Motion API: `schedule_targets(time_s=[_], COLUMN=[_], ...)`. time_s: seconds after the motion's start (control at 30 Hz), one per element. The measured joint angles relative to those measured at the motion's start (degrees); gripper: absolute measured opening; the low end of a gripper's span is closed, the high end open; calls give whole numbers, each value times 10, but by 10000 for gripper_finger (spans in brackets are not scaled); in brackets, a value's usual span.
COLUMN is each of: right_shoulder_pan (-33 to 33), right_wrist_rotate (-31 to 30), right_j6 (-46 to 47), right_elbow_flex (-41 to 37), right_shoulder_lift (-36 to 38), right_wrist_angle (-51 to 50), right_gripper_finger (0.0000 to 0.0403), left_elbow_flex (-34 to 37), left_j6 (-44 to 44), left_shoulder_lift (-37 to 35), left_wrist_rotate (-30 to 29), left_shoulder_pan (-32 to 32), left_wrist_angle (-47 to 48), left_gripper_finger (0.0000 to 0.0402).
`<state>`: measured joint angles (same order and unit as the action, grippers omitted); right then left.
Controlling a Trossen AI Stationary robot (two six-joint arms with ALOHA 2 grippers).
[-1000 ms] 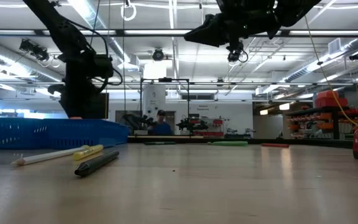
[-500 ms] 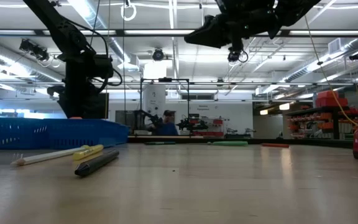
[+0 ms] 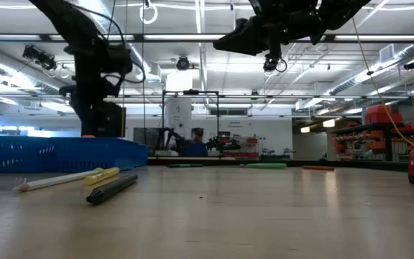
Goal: Sort crayons/erasers/pens/pencils in bins
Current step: Put the green crayon into the top left blue bin
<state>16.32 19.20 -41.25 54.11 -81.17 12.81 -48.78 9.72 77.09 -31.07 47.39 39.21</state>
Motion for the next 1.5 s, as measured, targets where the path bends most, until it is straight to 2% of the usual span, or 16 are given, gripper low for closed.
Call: schedule_targets(time_s=[0.27,0.37,0.53,0.7,0.9,1.13,1.27,1.37,1.5], right_shoulder_pan=[-6,-21,-48,-60,-60,-60,-60,-59,-56], right_wrist_rotate=[28,30,30,30,30,33,34,33,-30], right_j6=[-7,-5,-3,-9,-4,21,30,66,86], right_elbow_flex=[0,0,0,0,0,0,0,0,0], right_shoulder_lift=[0,0,0,0,0,0,0,0,0], right_wrist_angle=[1,2,4,18,22,22,19,-18,-80], right_gripper_finger=[88,88,88,88,88,88,88,88,88], left_elbow_flex=[-15,-15,7,63,130,199,228,231,231], left_j6=[8,44,76,74,68,70,29,6,-4], left_shoulder_lift=[-116,-158,-200,-211,-211,-210,-210,-210,-210], left_wrist_rotate=[0,1,-16,-46,-53,-84,-101,-101,-102], left_shoulder_pan=[-108,-164,-271,-363,-433,-496,-520,-532,-551], left_wrist_angle=[27,26,-25,-115,-218,-342,-440,-471,-487], left_gripper_finger=[160,160,154,145,136,124,118,115,112])
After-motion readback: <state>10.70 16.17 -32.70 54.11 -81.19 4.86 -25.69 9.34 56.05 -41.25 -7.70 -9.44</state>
